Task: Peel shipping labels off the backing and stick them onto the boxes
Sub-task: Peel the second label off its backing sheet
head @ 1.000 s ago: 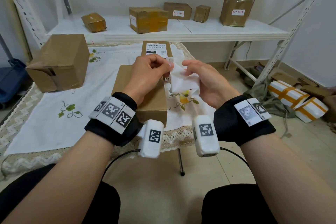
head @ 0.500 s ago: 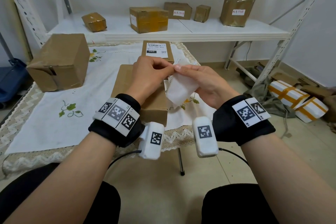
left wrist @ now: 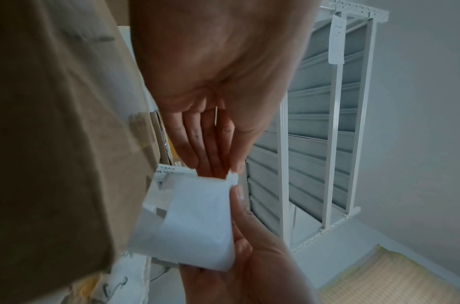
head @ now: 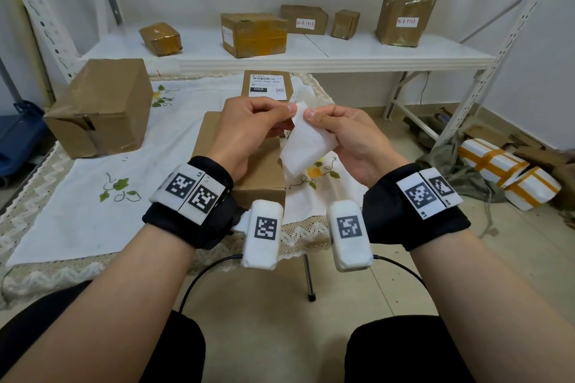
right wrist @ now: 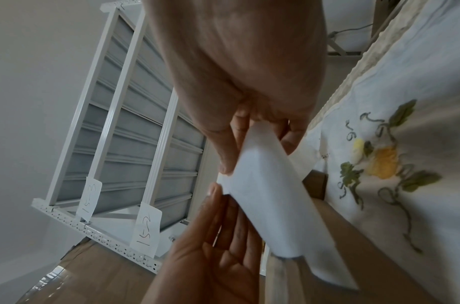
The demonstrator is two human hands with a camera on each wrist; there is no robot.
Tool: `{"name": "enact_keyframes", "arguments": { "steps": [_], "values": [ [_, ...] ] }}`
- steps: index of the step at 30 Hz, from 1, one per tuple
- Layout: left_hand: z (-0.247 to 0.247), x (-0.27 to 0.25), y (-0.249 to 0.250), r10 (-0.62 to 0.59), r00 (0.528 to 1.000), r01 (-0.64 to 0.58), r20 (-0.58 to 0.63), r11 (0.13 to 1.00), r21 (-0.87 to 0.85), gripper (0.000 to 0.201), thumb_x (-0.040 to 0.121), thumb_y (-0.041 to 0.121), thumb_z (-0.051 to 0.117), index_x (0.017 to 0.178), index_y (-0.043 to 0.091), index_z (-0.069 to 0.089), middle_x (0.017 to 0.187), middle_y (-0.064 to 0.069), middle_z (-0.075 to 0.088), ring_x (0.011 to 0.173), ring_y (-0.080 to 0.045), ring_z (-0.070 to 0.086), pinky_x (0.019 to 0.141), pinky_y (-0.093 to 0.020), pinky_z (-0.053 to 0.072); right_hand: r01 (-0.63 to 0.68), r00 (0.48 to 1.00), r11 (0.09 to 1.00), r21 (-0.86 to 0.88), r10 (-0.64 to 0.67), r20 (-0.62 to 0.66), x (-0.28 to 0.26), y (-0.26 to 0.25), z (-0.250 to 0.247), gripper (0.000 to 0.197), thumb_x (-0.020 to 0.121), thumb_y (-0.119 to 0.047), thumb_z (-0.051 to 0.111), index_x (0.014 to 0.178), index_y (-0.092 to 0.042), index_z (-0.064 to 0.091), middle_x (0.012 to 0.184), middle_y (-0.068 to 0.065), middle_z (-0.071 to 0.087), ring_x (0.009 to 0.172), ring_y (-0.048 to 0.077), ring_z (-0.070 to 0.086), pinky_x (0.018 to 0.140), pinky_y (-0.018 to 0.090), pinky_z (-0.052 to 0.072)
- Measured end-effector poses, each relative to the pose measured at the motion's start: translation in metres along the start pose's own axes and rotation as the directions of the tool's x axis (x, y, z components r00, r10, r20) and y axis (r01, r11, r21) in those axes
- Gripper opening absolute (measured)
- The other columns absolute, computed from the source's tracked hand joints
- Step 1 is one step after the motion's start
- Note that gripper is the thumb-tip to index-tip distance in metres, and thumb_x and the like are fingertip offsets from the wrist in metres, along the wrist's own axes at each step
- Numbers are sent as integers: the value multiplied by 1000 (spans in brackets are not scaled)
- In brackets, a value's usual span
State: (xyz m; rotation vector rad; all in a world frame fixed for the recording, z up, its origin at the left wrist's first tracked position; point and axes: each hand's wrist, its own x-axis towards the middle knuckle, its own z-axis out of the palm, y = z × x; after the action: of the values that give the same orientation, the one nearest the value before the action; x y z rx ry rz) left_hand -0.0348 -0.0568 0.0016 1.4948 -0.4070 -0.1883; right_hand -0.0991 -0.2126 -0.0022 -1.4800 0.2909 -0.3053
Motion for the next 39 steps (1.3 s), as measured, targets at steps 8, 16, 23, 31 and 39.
{"name": "enact_keyframes", "arguments": {
  "steps": [8, 16, 23, 31, 39],
  "values": [
    [1, -1, 0, 38, 999, -39, -27, 999, -23, 14, 92, 8, 73, 101, -3, 76, 90, -9, 76, 70, -8, 73, 66, -17, 56, 19, 1000, 1000, 21, -19, 5, -2, 1, 1, 11, 96, -13, 70, 85, -11, 68, 87, 6, 71, 77, 15, 65, 71, 23, 54],
    [3, -3, -2, 190, 981, -180, -40, 968, 177, 9, 88, 15, 78, 94, 8, 79, 91, -4, 78, 83, -12, 75, 71, -20, 59, 12, 996, 999, -43, -8, 85, -7, -1, 4, 16, 88, -12, 77, 102, -4, 74, 108, 19, 72, 94, 21, 66, 79, 25, 53],
    [1, 0, 1, 151, 987, -149, -48, 987, 56, 14, 91, 14, 76, 99, 3, 77, 93, -6, 78, 78, -9, 75, 71, -19, 57, 23, 1000, 1000, 9, -23, 10, -6, -2, 2, 19, 86, -10, 80, 76, -13, 63, 100, 17, 72, 93, 27, 65, 87, 37, 50],
    [1, 1, 0, 90, 995, -91, -42, 996, -5, 9, 92, 11, 74, 97, 4, 76, 88, -6, 79, 76, -12, 75, 75, -25, 61, 25, 1000, 999, 38, -25, 2, -5, -2, -2, 26, 86, -7, 78, 72, -14, 57, 82, 7, 72, 78, 22, 66, 72, 29, 52],
    [1, 1, -1, 66, 997, -66, -42, 998, -1, 9, 95, 10, 70, 100, 3, 72, 81, -3, 77, 72, -12, 74, 74, -27, 62, 30, 1000, 1000, 1, -30, -4, -5, -1, -3, 30, 90, -7, 76, 72, -15, 53, 88, 13, 69, 71, 19, 65, 61, 24, 52]
  ]
}}
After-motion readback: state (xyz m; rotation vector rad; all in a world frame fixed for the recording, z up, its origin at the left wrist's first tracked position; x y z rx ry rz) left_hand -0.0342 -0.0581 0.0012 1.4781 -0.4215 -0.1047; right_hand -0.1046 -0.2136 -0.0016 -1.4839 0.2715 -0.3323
